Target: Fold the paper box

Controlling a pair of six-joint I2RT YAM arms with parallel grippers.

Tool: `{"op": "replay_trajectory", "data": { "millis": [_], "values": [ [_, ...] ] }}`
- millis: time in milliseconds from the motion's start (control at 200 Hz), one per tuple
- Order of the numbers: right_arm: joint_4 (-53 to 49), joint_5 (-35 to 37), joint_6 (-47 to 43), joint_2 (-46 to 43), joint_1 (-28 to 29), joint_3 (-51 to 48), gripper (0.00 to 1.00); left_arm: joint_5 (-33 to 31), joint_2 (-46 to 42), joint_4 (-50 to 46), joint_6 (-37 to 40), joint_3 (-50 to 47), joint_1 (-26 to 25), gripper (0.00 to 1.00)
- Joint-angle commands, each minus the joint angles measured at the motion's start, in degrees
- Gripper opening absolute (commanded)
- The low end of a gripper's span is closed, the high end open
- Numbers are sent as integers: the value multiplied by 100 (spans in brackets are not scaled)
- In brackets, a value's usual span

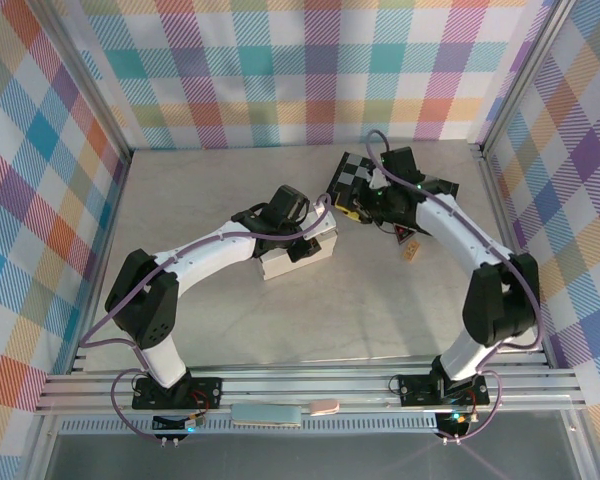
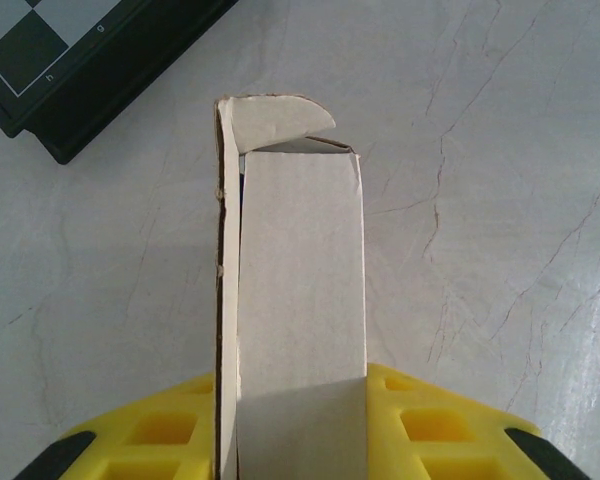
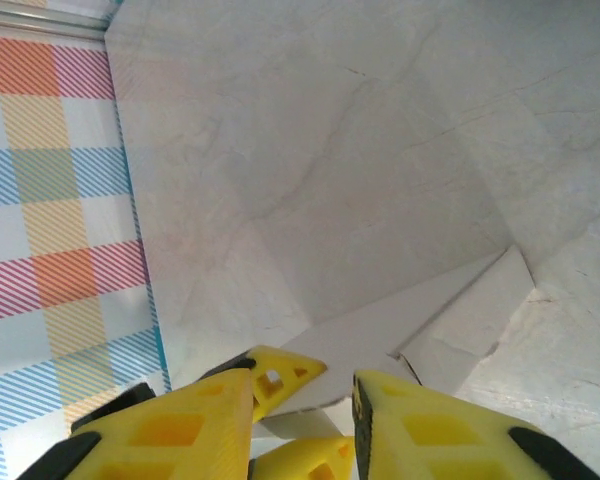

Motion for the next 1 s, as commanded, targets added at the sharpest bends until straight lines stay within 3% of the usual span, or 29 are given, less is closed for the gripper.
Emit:
{"op": "replay_trajectory", "data": {
  "millis": [0,290,635,995],
  "values": [
    [-826,-197,-225,321,133,547,36,13,135,-205,121,55,-9,30],
    [-1806,133,-1074,778,400,1069,34,50,167,-232,117,107,17,30],
    [-2198,551,-1309,828,570,1201,29,67,186,-280,123,153,44,30],
    [-2247,513,-1220,908,637,1218,27,111,192,-276,114,166,97,30]
  ]
}}
